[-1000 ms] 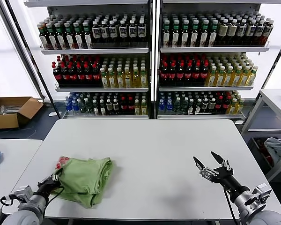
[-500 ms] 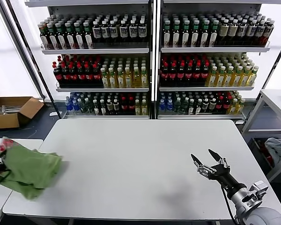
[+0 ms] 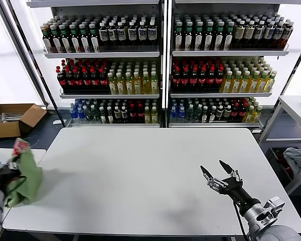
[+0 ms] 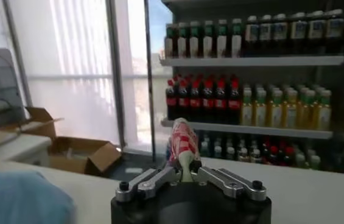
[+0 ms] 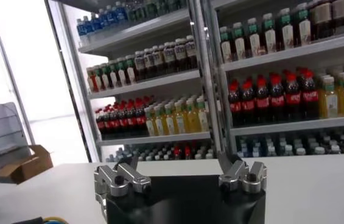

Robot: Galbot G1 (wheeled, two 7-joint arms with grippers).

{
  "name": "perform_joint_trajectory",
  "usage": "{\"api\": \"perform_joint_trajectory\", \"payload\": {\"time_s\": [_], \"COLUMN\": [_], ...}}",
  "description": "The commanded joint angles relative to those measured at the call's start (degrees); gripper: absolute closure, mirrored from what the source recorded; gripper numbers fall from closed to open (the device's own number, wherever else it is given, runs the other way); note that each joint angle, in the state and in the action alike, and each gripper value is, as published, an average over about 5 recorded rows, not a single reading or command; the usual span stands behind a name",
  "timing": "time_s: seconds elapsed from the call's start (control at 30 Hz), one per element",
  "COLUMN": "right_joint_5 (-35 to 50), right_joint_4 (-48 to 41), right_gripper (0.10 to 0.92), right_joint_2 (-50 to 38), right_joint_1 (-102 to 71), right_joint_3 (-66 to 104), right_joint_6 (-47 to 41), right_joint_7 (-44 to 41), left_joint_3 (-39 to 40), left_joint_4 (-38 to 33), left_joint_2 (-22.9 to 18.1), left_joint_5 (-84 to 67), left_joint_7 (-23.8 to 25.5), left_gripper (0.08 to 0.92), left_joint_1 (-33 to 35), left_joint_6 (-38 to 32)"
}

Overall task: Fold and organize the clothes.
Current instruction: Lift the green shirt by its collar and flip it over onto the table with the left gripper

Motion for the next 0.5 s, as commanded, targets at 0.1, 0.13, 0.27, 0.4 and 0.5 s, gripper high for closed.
{"api": "perform_joint_trajectory", "payload": {"time_s": [0.1, 0.13, 0.27, 0.4, 0.5], "right_joint_5": [0.0, 0.0, -0.2, -0.4, -0.7], "right_joint_4": [1.7, 1.8, 2.2, 2.8, 3.1], "right_gripper": [0.203, 0.203, 0.203, 0.203, 0.203], "right_joint_2": [-0.3, -0.4, -0.8, -1.0, -1.3], "right_joint_1": [-0.9, -1.2, -2.0, -2.2, -2.3], "right_joint_3": [1.3, 1.5, 1.7, 1.6, 0.9], "right_joint_6": [-0.5, -0.6, -0.8, -1.1, -1.3], "right_joint_7": [0.4, 0.5, 0.6, 0.8, 1.0], "left_joint_3": [35.6, 37.1, 40.9, 42.3, 43.0], "left_joint_4": [-13.1, -13.1, -11.3, -9.9, -9.9], "left_joint_2": [-18.6, -18.6, -17.9, -17.5, -17.7], "left_joint_5": [-7.2, -8.0, -10.8, -15.8, -21.3], "left_joint_7": [-18.0, -18.6, -20.2, -23.5, -27.3], "left_gripper": [0.880, 0.880, 0.880, 0.880, 0.880], "left_joint_1": [-5.5, -6.3, -10.0, -14.0, -16.5], "left_joint_6": [5.4, 5.6, 5.7, 5.7, 5.7]}}
